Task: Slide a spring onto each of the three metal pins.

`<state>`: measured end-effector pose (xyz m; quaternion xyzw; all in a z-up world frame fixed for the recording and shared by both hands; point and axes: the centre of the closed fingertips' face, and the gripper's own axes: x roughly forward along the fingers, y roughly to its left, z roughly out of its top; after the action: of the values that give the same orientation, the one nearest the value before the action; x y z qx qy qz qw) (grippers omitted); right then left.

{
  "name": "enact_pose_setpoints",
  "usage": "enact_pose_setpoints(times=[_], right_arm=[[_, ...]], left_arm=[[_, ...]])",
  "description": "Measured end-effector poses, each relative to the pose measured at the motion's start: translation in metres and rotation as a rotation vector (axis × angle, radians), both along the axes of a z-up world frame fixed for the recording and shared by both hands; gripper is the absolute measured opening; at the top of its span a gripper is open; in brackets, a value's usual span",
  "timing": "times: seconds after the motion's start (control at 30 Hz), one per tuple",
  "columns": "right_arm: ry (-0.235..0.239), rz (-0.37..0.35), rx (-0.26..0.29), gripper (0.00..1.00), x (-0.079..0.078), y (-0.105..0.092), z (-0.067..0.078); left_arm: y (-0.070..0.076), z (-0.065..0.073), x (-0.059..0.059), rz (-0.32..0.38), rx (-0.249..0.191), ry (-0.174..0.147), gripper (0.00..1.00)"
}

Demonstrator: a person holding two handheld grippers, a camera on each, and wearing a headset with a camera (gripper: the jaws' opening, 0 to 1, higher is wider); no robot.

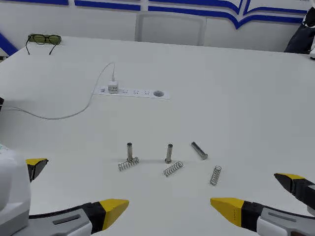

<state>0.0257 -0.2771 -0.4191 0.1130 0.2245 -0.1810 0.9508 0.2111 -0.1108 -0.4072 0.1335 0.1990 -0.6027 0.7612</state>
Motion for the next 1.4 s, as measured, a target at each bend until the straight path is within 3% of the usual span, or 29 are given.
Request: enact_pose_setpoints(times=[0.4, 0.9, 1.4], right_arm=[[0.003, 0.001, -0.002, 0.96, 0.001, -0.003, -0.001], [0.053, 0.011, -0.004, 0.93, 0.006, -0.021, -0.01], [0.064, 0.062, -0.019, 0.89, 0.033, -0.033, -0.011]], left_arm=[[-0.001, -0.001, 0.001, 0.004, -0.003, 0.011, 0.99], [-0.004, -0.006, 0.0, -0.004, 0.006, 0.02, 0.97], [-0.005, -0.009, -0.001, -0.004, 0.02, 0.018, 0.96]])
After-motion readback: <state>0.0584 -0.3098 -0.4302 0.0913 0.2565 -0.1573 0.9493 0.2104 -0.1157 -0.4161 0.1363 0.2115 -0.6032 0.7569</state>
